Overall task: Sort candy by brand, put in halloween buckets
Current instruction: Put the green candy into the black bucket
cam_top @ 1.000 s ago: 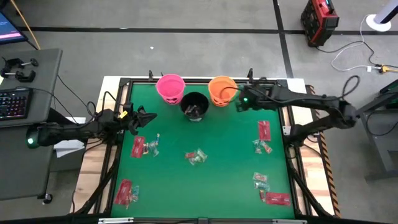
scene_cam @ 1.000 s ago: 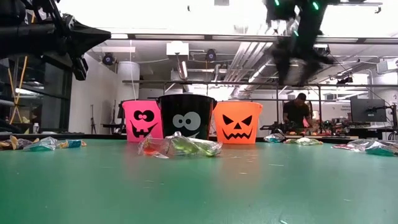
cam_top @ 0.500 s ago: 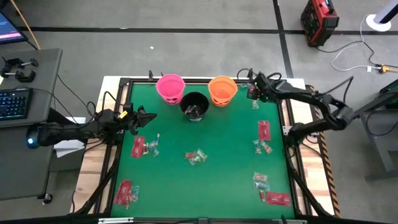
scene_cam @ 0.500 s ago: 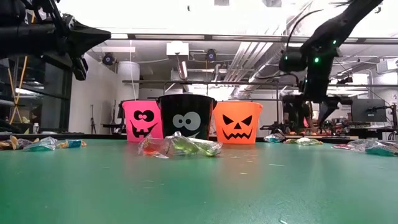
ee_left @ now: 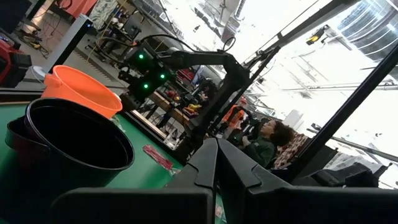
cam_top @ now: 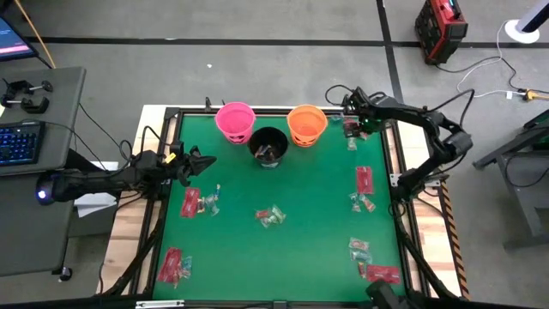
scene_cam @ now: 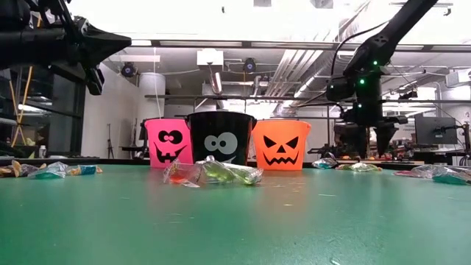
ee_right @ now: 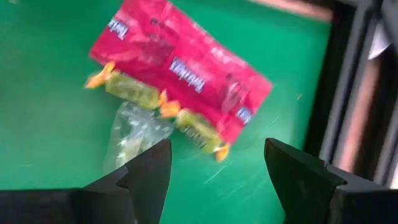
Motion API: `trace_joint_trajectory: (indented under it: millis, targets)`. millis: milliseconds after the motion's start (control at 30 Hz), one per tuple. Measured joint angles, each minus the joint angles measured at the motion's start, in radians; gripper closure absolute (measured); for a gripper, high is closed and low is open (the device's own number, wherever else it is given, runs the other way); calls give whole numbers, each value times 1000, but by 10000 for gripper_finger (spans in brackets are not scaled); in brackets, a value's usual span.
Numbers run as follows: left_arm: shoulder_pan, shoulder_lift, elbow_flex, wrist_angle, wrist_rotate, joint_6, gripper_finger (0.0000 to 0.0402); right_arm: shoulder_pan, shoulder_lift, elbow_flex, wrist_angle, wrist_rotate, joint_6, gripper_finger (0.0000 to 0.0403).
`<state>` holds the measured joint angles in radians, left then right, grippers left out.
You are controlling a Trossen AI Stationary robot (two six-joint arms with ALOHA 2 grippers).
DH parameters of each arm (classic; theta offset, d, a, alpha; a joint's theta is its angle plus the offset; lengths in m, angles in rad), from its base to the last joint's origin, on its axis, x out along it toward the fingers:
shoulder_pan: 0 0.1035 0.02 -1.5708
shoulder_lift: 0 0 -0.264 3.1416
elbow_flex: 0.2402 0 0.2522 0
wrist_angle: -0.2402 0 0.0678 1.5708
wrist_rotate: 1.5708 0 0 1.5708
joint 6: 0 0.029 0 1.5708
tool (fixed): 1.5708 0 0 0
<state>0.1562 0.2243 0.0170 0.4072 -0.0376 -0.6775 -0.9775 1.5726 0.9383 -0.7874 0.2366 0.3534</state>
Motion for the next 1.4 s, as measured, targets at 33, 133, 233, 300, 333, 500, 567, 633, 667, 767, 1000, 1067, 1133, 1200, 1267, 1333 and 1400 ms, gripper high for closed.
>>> trace_joint_trajectory:
  millis: [33, 133, 233, 300, 333, 500, 567, 633, 667, 767, 1000, 1067, 1133, 1200, 1267, 1333, 1400]
  targets:
    - [0, 0, 0, 0, 0, 0, 401, -5, 5, 10, -2, 1, -29, 153]
    - [0, 0, 0, 0, 0, 0, 401, -13, 27, 40, -14, -8, -109, 153]
    - [0, 0, 0, 0, 0, 0, 401, -13, 59, 62, -48, -21, -185, 153]
    - [0, 0, 0, 0, 0, 0, 402, -13, 82, 67, -52, -58, -227, 153]
    - [0, 0, 0, 0, 0, 0, 402, -13, 94, 70, -57, -75, -236, 154]
    - [0, 0, 0, 0, 0, 0, 402, -2, 144, 89, -64, -88, -244, 180]
    - [0, 0, 0, 0, 0, 0, 401, -2, 159, 92, -55, -86, -214, 198]
    - [0, 0, 0, 0, 0, 0, 401, -2, 175, 93, -49, -83, -182, 216]
    - [0, 0, 0, 0, 0, 0, 402, -3, 184, 93, -50, -83, -174, 224]
    - [0, 0, 0, 0, 0, 0, 402, -3, 206, 97, -56, -80, -152, 243]
    - [0, 0, 0, 0, 0, 0, 402, -5, 212, 96, -60, -97, -171, 265]
    - [0, 0, 0, 0, 0, 0, 402, -5, 213, 96, -69, -103, -193, 280]
    - [0, 0, 0, 0, 0, 0, 402, -4, 214, 95, -85, -103, -203, 311]
    - [0, 0, 0, 0, 0, 0, 401, -3, 208, 94, -102, -103, -217, 356]
    - [0, 0, 0, 0, 0, 0, 402, -4, 194, 92, -123, -102, -226, 385]
    - [0, 0, 0, 0, 0, 0, 401, -4, 169, 87, -152, -99, -227, 383]
    - [0, 0, 0, 0, 0, 0, 402, -4, 118, 87, -184, -82, -228, 379]
